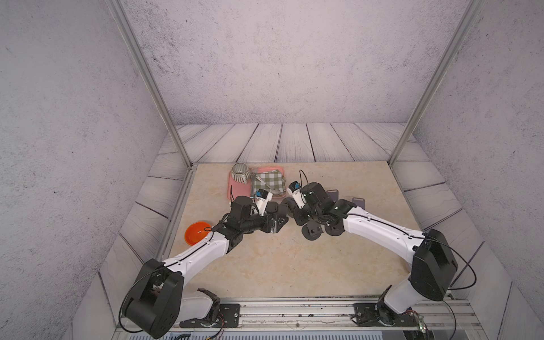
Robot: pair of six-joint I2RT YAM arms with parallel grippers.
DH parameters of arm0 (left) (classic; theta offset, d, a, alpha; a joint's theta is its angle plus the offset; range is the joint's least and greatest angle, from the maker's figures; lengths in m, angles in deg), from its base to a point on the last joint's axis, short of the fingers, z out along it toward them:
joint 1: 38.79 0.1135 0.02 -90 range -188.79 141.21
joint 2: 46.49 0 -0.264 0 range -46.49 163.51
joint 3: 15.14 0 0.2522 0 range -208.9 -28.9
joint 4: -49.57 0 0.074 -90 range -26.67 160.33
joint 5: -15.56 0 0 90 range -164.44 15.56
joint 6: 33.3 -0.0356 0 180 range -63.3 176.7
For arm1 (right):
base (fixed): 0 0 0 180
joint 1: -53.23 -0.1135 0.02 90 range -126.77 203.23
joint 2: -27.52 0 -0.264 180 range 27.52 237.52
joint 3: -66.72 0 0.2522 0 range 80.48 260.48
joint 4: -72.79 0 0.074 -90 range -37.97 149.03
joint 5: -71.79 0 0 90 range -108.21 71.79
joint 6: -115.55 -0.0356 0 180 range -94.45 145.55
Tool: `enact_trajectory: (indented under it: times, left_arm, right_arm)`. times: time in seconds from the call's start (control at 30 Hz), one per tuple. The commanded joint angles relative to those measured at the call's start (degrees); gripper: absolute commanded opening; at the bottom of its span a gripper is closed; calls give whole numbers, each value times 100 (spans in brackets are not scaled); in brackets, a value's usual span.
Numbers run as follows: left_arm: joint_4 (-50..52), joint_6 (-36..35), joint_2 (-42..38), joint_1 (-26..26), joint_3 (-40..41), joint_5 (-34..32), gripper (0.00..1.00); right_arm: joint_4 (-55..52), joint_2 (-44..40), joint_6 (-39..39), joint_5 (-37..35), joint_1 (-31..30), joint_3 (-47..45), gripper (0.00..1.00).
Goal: Open the phone stand
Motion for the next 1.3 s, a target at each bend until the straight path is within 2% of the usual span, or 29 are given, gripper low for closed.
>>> enact_trajectory:
  times: [0.0,0.37,0.57,0.9,1.03,1.13,1.23,1.27]
  left_arm:
    - [-38,-126,134,23,-238,84,91]
    - [-228,-69,730,23,-582,251,91]
    - [-406,22,971,23,-681,347,86]
    - [-554,75,1091,19,-693,374,52]
    - [-581,66,1090,23,-650,366,45]
    - [-589,39,1112,23,-631,366,50]
    - [-484,-23,1168,23,-690,340,75]
    - [-479,-30,1199,23,-708,339,81]
  right_arm:
    - [21,12,43,87,26,-53,3]
    - [76,-95,35,146,26,-177,3]
    - [98,-122,27,174,26,-227,3]
    - [138,-180,27,82,26,-291,3]
    - [95,-195,35,16,26,-265,3]
    - [87,-235,44,28,26,-256,3]
    - [89,-278,44,89,26,-242,3]
    - [92,-293,36,110,28,-247,3]
